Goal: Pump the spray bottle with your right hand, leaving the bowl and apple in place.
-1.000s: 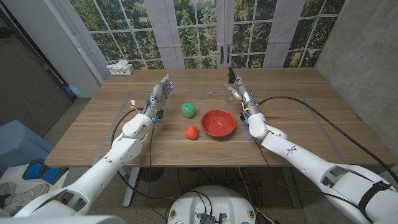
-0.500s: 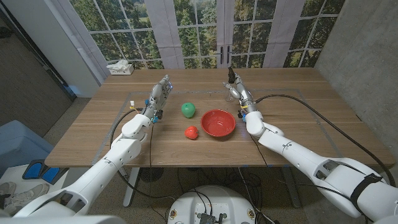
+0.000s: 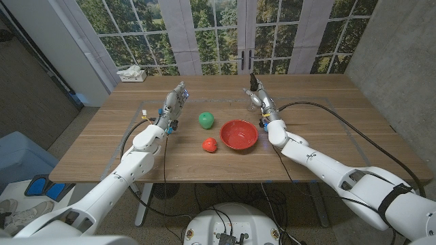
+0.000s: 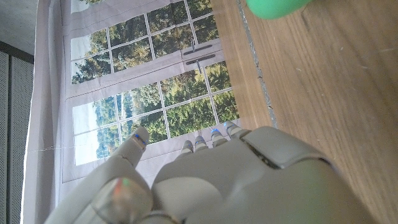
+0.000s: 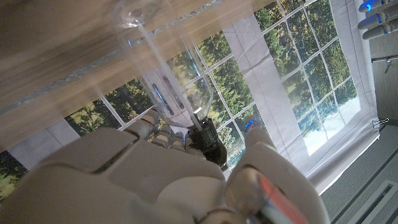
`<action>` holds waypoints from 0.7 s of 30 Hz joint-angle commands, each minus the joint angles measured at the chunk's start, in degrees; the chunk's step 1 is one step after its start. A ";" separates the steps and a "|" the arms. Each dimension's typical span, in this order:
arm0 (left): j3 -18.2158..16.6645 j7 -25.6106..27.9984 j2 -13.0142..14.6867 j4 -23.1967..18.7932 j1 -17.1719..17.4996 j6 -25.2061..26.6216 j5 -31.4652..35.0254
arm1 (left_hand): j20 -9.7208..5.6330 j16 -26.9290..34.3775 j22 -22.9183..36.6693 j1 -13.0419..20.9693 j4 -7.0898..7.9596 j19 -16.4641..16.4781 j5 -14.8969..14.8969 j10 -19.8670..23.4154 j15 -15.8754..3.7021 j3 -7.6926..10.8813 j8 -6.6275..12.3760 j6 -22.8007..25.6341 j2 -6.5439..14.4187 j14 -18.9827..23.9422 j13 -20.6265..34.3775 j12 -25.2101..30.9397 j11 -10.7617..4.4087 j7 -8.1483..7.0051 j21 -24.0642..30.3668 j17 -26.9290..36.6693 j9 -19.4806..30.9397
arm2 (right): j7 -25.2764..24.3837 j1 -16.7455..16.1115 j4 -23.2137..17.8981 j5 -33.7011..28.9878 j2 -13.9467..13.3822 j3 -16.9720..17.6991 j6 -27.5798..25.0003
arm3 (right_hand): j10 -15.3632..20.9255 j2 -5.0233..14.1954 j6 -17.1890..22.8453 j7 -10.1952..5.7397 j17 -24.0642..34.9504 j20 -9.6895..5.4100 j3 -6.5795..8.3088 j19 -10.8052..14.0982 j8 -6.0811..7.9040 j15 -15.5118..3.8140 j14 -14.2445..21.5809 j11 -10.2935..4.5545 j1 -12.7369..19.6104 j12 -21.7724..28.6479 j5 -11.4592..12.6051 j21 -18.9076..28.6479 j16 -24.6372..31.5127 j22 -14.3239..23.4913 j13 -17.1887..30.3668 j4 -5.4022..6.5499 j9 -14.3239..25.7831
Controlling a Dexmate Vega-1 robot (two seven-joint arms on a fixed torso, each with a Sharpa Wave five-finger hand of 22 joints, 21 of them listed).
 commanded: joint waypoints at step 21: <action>-0.07 0.23 0.43 -0.84 0.16 0.64 -0.02 | -5.33 0.21 0.11 0.61 -0.41 -1.51 0.11 -5.40 -4.54 0.12 0.29 -0.79 3.94 -8.25 0.11 0.43 0.48 0.24 0.07 0.19 0.29 | 2.55 6.08 14.84 5.83 5.44 -0.89 7.28 | 0.02 0.08 0.85 -0.27 0.36 1.29 -0.27 1.00 0.39 1.00 1.28 0.28 0.81 0.76 -0.12 0.44 1.17 0.21 0.24 -0.38 0.37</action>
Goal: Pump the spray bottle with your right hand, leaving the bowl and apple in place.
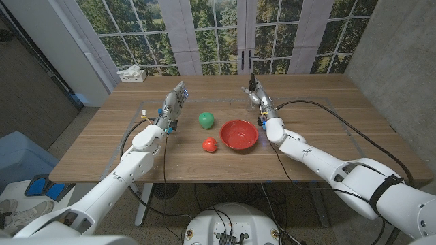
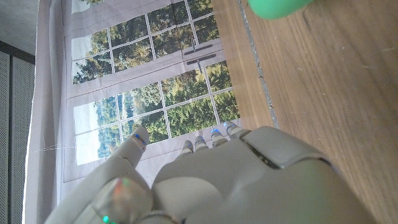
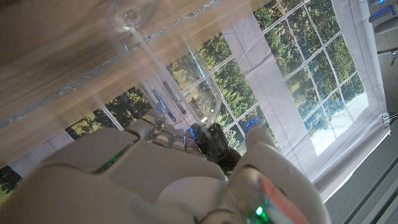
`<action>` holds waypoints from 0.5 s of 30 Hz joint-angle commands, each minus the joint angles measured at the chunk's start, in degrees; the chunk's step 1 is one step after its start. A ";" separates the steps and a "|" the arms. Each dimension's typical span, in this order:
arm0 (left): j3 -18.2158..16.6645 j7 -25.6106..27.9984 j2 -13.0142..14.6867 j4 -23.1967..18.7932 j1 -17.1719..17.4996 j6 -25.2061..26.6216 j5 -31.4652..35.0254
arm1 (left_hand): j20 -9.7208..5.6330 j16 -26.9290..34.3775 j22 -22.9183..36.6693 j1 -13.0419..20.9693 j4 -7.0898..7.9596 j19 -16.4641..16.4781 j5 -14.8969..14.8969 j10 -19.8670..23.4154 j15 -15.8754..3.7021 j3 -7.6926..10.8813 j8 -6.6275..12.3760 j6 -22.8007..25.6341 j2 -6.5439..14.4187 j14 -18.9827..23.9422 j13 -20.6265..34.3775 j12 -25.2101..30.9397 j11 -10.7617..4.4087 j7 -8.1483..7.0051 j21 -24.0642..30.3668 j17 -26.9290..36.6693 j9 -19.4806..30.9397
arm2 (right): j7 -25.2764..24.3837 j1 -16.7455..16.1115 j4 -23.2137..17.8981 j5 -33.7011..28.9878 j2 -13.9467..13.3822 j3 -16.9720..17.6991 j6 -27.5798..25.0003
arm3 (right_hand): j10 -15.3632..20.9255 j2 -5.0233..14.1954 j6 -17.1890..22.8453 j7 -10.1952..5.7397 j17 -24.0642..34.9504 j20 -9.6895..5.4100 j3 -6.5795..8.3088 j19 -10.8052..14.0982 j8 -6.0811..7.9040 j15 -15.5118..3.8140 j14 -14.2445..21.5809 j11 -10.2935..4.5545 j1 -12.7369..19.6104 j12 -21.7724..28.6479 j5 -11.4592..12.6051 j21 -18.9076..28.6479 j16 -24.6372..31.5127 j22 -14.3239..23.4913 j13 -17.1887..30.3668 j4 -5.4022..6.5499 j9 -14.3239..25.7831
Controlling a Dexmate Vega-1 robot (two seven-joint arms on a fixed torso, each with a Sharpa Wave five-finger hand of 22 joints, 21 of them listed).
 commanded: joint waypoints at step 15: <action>0.39 -1.04 -0.25 0.77 -1.01 0.60 -0.34 | -5.24 0.28 0.11 0.63 -0.59 -1.34 0.10 -4.93 -4.44 -0.03 0.46 -0.24 3.82 -7.94 0.12 0.57 0.76 0.32 0.11 0.18 0.30 | -2.83 4.23 13.14 4.26 4.81 -0.80 7.73 | 3.18 3.19 2.82 -3.97 3.08 0.03 1.35 5.19 0.99 -3.00 7.48 -1.48 3.19 1.47 0.19 1.79 4.90 0.55 0.75 0.01 0.45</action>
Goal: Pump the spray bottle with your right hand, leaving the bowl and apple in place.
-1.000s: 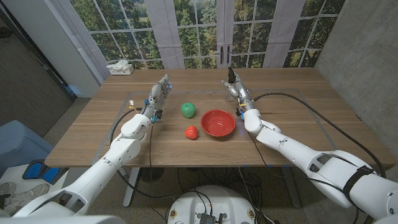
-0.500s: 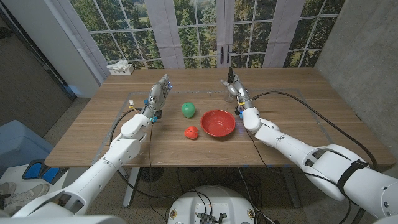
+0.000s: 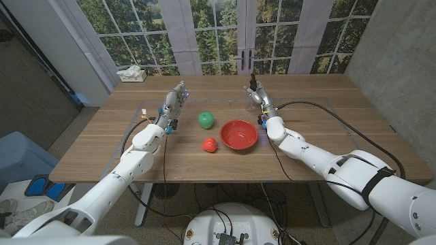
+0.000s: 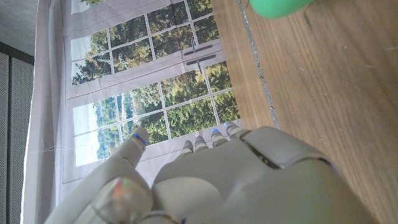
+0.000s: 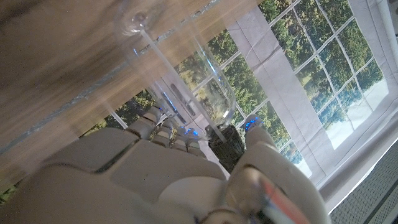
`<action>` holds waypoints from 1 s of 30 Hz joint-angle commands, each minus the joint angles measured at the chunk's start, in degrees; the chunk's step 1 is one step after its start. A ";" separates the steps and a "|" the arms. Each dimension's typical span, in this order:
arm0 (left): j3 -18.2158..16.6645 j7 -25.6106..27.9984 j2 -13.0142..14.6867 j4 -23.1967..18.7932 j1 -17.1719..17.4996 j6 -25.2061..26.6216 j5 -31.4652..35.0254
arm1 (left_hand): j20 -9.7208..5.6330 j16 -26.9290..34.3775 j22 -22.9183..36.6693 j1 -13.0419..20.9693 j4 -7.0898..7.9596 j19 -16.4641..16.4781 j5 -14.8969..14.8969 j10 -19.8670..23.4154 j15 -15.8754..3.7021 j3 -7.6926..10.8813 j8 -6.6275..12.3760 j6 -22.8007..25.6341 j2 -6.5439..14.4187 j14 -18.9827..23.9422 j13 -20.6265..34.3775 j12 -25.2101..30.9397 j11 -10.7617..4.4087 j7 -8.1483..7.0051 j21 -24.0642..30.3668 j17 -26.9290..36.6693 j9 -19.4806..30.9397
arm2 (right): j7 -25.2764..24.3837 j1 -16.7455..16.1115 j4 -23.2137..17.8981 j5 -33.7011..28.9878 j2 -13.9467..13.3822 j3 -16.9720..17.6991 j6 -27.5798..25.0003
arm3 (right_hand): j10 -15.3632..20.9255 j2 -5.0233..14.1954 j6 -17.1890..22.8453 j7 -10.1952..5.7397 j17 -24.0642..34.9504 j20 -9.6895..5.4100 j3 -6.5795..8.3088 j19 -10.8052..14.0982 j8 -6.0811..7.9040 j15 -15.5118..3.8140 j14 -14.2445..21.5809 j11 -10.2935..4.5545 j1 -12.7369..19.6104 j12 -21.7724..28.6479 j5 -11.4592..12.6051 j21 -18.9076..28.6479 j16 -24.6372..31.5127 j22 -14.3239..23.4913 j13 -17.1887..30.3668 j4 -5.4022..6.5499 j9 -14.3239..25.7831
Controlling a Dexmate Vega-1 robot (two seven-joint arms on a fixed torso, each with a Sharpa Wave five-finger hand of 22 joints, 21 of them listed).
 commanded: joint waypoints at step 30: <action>0.37 -0.34 -0.02 -0.64 0.12 0.29 -0.11 | -5.27 0.29 0.12 0.35 -0.25 -1.21 0.14 -4.23 -4.49 0.06 0.49 0.49 3.72 -7.75 0.12 0.62 0.59 0.33 0.11 0.31 0.30 | -14.25 -0.34 -1.23 -4.13 1.24 -2.26 -3.38 | 13.46 3.24 11.05 -11.54 49.66 -7.20 20.00 16.79 0.29 -10.57 33.14 -9.68 22.06 5.31 0.97 34.82 42.27 22.09 10.58 13.44 1.02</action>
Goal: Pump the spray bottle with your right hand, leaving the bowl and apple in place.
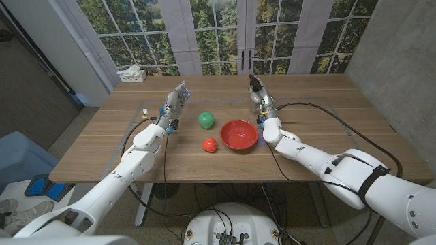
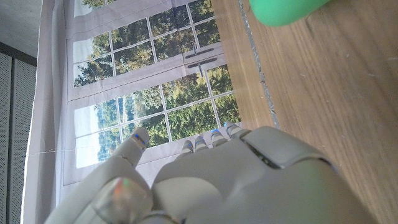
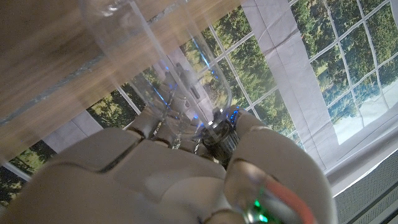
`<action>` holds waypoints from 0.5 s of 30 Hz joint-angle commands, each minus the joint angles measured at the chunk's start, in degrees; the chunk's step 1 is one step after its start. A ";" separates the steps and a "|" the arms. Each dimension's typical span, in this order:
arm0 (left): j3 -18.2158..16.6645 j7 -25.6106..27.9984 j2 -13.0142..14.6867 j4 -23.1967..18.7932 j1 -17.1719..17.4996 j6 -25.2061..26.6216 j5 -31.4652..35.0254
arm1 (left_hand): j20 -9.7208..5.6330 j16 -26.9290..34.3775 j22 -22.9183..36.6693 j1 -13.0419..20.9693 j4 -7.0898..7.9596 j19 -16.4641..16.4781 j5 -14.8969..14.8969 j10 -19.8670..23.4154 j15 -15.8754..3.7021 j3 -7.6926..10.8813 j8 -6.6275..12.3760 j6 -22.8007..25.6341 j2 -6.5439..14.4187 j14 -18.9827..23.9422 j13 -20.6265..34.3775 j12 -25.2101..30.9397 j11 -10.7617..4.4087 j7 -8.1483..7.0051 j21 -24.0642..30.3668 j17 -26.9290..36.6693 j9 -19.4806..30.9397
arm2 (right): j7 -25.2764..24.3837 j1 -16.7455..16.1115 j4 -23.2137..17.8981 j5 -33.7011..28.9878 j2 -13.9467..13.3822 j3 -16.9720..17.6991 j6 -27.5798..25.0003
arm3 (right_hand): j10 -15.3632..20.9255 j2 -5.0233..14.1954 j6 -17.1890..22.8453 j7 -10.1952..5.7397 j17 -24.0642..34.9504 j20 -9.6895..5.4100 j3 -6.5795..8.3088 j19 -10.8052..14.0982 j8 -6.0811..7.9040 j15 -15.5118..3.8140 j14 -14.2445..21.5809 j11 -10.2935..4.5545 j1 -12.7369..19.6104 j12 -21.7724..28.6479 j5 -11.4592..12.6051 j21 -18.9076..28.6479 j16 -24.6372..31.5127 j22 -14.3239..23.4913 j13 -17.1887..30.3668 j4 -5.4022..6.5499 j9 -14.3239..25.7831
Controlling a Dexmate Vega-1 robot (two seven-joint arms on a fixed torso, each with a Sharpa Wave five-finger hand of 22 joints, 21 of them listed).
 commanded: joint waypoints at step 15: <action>0.36 -0.30 -0.22 0.32 -0.64 0.36 0.06 | -5.26 0.26 0.12 0.05 0.08 -1.22 0.21 -4.51 -4.44 0.12 0.26 0.22 3.78 -7.90 0.13 0.09 0.22 0.12 0.08 0.41 0.30 | -9.45 2.19 9.42 1.83 4.78 0.83 8.38 | 13.99 0.49 31.64 0.28 18.46 -7.32 9.07 -8.59 2.92 -9.77 2.44 -1.05 17.31 6.82 -1.02 34.06 24.00 9.34 19.48 -4.30 3.48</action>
